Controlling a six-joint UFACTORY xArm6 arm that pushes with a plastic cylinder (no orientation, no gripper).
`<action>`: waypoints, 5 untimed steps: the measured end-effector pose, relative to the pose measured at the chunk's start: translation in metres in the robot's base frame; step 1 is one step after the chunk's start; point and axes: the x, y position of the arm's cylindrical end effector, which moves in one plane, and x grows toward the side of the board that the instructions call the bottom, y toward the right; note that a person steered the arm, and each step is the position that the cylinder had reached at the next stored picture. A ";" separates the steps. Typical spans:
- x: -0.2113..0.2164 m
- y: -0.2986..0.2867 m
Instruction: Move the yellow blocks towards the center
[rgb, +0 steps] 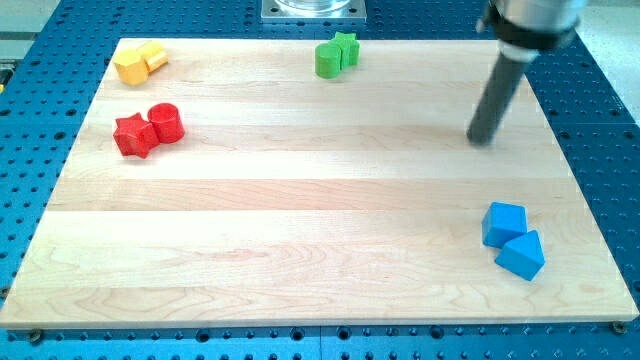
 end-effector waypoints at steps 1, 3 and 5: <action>-0.085 -0.019; -0.146 -0.154; -0.090 -0.248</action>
